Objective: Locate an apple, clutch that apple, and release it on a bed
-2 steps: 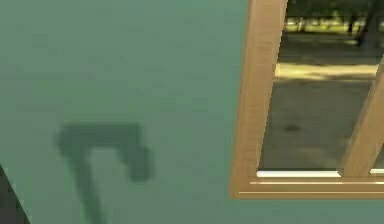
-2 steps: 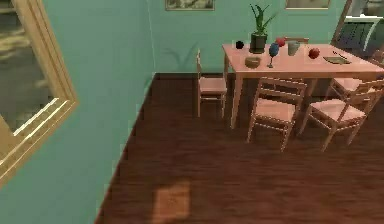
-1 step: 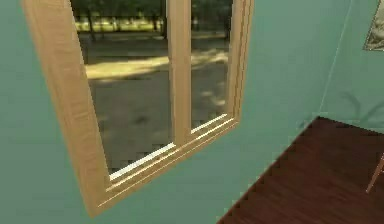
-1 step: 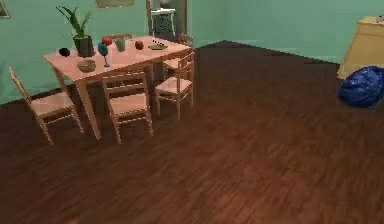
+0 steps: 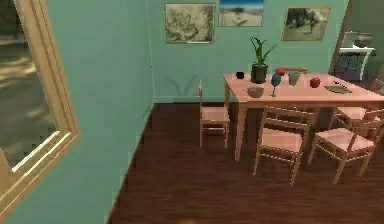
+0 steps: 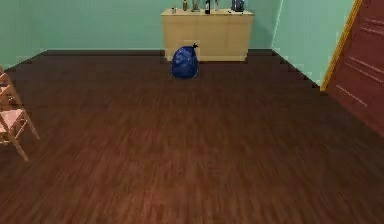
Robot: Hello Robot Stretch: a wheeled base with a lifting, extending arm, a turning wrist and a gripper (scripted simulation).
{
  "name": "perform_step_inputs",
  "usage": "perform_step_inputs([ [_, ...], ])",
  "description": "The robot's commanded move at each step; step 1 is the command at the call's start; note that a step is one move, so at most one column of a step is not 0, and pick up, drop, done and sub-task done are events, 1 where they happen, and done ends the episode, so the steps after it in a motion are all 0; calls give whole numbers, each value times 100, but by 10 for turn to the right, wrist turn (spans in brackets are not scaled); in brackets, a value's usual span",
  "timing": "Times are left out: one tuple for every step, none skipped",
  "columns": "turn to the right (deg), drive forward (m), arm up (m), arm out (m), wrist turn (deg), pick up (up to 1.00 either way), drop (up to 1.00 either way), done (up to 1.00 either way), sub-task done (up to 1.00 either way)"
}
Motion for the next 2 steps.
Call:
perform_step_inputs([
  [420,0,0,0,0,0,0,0,0],
  [0,100,0,0,0,0,0,0,0],
])
